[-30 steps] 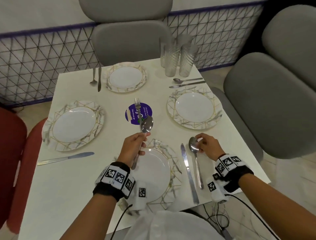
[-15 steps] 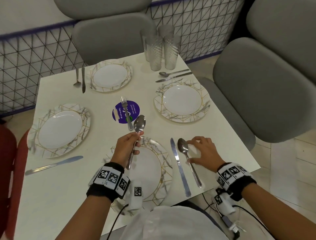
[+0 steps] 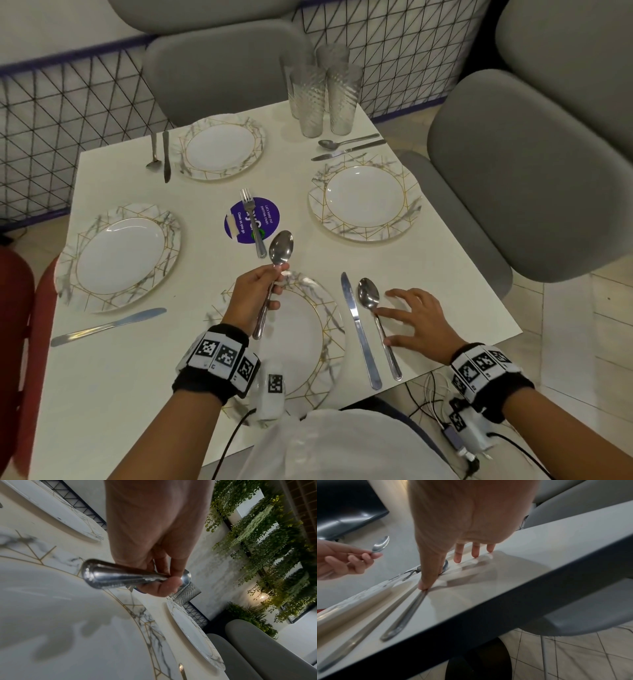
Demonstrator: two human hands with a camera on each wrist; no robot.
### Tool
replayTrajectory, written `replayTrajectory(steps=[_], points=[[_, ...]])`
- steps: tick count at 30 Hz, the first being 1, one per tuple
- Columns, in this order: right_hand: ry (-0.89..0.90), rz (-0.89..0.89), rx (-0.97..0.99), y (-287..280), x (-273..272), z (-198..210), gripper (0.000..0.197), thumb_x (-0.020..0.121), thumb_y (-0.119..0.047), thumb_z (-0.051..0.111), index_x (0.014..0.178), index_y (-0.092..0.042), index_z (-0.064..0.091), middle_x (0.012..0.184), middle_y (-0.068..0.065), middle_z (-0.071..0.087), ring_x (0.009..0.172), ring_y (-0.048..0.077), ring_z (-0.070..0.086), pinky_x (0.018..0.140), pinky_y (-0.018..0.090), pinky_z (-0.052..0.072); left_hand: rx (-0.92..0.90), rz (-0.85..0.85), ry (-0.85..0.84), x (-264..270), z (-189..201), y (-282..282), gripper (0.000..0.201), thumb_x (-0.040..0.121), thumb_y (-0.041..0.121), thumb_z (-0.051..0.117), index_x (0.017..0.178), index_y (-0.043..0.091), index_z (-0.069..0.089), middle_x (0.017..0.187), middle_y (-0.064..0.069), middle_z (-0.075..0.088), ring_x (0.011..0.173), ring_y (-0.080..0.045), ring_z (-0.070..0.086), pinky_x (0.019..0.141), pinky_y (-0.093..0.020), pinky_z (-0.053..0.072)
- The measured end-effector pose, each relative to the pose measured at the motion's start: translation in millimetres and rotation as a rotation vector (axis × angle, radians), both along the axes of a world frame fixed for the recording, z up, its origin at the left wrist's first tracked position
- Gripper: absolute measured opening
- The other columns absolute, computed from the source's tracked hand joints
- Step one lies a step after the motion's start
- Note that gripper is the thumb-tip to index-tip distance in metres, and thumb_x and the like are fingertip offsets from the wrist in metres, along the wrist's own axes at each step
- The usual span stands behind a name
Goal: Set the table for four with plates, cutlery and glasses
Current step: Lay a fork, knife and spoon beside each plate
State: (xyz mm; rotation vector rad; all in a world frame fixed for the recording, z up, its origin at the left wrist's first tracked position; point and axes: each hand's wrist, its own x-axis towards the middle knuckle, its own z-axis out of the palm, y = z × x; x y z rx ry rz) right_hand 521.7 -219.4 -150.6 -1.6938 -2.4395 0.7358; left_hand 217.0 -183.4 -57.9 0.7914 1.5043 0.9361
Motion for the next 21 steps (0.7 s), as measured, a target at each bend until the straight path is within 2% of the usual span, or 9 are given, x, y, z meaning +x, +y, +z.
replayTrajectory(steps=[3,15,17,19,21], points=[[-0.011,-0.001,0.006,0,-2,-1,0.066,0.068,-0.087,0.023,0.122,-0.054,0.042,0.14,-0.005,0.043,0.126,0.031,0.037,0.105,0.046,0.025,0.0,-0.003,-0.004,-1,0,-1,0.021,0.094,0.015,0.05,0.106,0.01,0.068,0.076,0.003,0.054,0.064,-0.009,0.047,0.045,-0.016,0.041],[0.026,-0.003,0.001,-4,-2,2,0.067,0.067,-0.087,0.025,0.125,-0.054,0.037,0.139,-0.006,0.045,0.125,0.031,0.038,0.105,0.045,0.025,-0.004,-0.007,-0.009,-2,-2,0,0.019,0.094,0.015,0.05,0.101,0.014,0.068,0.078,0.003,0.055,0.065,-0.009,0.048,0.047,-0.017,0.043],[0.042,-0.012,0.008,-4,-3,4,0.071,0.065,-0.089,0.025,0.127,-0.056,0.032,0.14,-0.01,0.041,0.128,0.026,0.033,0.107,0.042,0.021,-0.006,-0.009,-0.011,-3,-4,1,0.02,0.094,0.014,0.049,0.1,0.015,0.069,0.078,0.003,0.055,0.065,-0.009,0.048,0.048,-0.018,0.043],[0.089,-0.045,0.017,-1,-3,12,0.073,0.064,-0.089,0.022,0.126,-0.056,0.038,0.137,-0.015,0.038,0.127,0.017,0.029,0.106,0.034,0.017,-0.014,-0.005,-0.018,-5,-4,3,0.021,0.094,0.014,0.049,0.099,0.015,0.069,0.078,0.002,0.056,0.065,-0.01,0.048,0.049,-0.02,0.042],[0.139,-0.067,0.039,8,-7,23,0.078,0.066,-0.087,0.018,0.128,-0.047,0.041,0.134,-0.017,0.039,0.121,0.008,0.025,0.104,0.028,0.016,-0.023,0.003,-0.019,-7,-5,4,0.022,0.094,0.014,0.048,0.1,0.014,0.069,0.078,0.001,0.056,0.065,-0.01,0.048,0.052,-0.022,0.042]])
